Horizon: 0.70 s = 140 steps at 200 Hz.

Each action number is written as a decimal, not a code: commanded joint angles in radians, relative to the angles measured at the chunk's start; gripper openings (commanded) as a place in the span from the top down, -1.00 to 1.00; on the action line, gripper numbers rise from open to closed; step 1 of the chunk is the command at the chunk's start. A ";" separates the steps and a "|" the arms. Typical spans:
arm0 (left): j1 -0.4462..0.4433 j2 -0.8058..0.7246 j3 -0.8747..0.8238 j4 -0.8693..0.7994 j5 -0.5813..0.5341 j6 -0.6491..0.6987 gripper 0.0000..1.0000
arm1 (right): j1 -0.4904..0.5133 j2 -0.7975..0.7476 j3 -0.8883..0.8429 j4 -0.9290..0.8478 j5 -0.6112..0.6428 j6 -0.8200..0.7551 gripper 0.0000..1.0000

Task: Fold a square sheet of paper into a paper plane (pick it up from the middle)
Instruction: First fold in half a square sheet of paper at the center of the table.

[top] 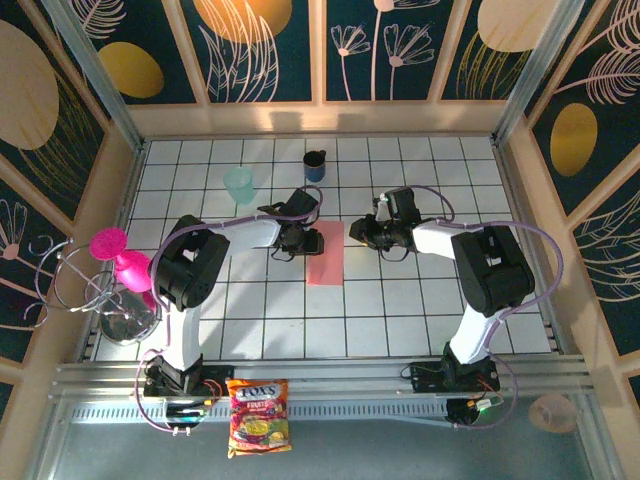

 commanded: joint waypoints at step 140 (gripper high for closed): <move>-0.003 0.197 -0.058 0.052 -0.068 0.016 0.20 | 0.084 0.066 0.038 0.037 -0.096 -0.004 0.60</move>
